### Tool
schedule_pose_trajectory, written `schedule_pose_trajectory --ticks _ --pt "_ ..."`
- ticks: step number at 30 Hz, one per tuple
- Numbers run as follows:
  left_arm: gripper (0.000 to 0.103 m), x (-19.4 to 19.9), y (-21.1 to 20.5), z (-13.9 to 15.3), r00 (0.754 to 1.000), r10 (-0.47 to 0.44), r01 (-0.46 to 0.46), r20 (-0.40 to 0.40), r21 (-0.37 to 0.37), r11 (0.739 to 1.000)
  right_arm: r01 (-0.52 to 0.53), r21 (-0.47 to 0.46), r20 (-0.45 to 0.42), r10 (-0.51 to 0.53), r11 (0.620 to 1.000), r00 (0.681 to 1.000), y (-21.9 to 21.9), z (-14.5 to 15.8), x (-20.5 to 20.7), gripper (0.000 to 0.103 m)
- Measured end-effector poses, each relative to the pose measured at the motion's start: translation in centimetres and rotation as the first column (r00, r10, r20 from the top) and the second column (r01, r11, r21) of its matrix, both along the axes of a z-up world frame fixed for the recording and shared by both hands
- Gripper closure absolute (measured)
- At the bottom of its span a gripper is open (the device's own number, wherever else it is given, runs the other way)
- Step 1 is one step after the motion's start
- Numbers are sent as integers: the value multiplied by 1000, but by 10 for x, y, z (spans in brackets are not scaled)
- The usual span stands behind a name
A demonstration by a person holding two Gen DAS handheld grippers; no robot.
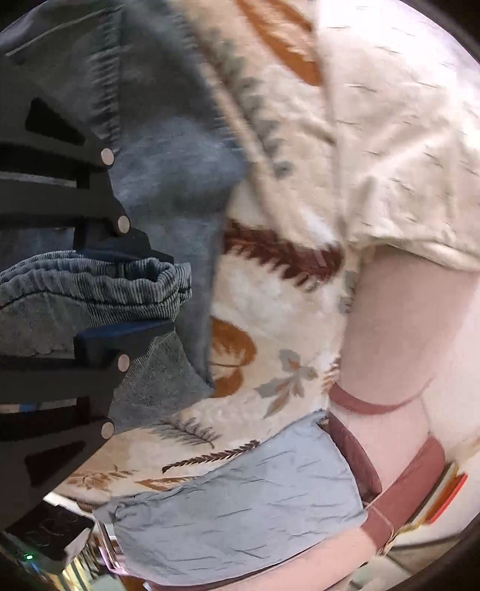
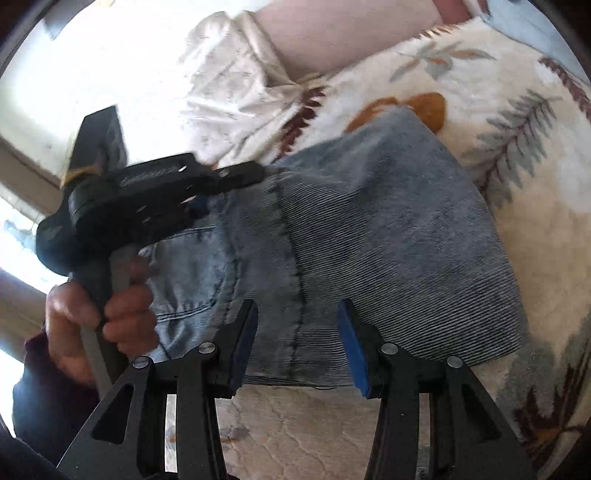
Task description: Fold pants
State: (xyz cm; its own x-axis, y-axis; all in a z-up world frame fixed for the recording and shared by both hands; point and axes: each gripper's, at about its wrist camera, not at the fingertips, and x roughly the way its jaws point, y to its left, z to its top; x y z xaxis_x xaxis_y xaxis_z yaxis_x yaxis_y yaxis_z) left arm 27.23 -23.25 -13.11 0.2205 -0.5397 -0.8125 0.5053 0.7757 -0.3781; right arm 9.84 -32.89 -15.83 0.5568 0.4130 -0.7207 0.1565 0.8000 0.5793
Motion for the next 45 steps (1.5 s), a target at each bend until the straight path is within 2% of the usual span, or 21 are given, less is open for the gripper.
schedule_pose_trajectory --ticks 3,6,7,12,13,15,19,21,22,24,26,28,30,32,34,36,38,40,42,43,45 --pt "74 6 0 3 996 7 -11 86 49 999 -27 -27 1 28 999 1000 8 -1 1 58" --pt "69 15 -1 -28 999 31 -35 25 164 986 -40 -47 -48 37 998 998 13 -13 4 58" --pt "68 16 0 -35 999 39 -41 16 170 985 -42 -53 -45 40 998 998 13 -13 4 57" --pt "59 16 10 -20 994 100 -103 33 134 986 -69 -81 -37 66 994 997 15 -11 2 54" --pt "53 15 14 -15 992 121 -126 46 125 984 -72 -80 -37 69 994 997 15 -11 3 54" --pt "44 11 28 -3 984 163 -169 70 95 981 -68 -58 -41 66 996 997 11 -12 3 53" --pt "41 -7 65 21 974 210 -212 81 26 977 -69 -46 -42 67 997 997 8 -12 4 52" --pt "33 -26 96 30 966 240 -242 91 9 970 -74 -48 -36 73 996 997 9 -12 4 47" --pt "30 -37 110 33 959 264 -267 104 20 963 -77 -49 -33 76 996 997 10 -12 4 45" --pt "30 -65 147 35 942 311 -317 128 29 948 -86 -63 -26 84 994 996 13 -11 5 39" --pt "27 -92 184 34 916 368 -380 160 48 924 -100 -83 -17 99 991 995 18 -10 5 34" --pt "25 -119 224 30 876 436 -461 206 90 883 -108 -110 -12 108 988 994 24 -9 4 30" --pt "25 -138 261 24 831 507 -538 227 102 837 -120 -141 -2 121 983 993 30 -9 4 24" --pt "25 -145 290 19 786 573 -604 232 91 792 -131 -179 10 135 975 991 36 -10 1 23" --pt "25 -143 311 15 756 616 -641 222 62 765 -130 -219 25 138 967 990 41 -9 -2 23" --pt "25 -139 321 6 762 621 -636 183 30 771 -114 -241 29 124 964 992 44 -5 -9 22" --pt "25 -139 322 1 769 611 -623 189 5 782 -93 -242 26 102 966 994 46 0 -15 22" --pt "24 -136 317 -5 787 583 -596 200 5 803 -101 -215 42 113 971 993 53 12 -21 22" --pt "24 -130 312 -9 809 565 -574 162 7 819 -111 -188 76 127 976 989 65 29 -23 22" --pt "24 -128 311 -11 810 568 -574 146 1 819 -121 -198 90 141 973 986 74 39 -21 22" --pt "24 -129 301 -11 833 535 -537 136 -27 843 -157 -240 107 187 958 977 101 61 -7 22"
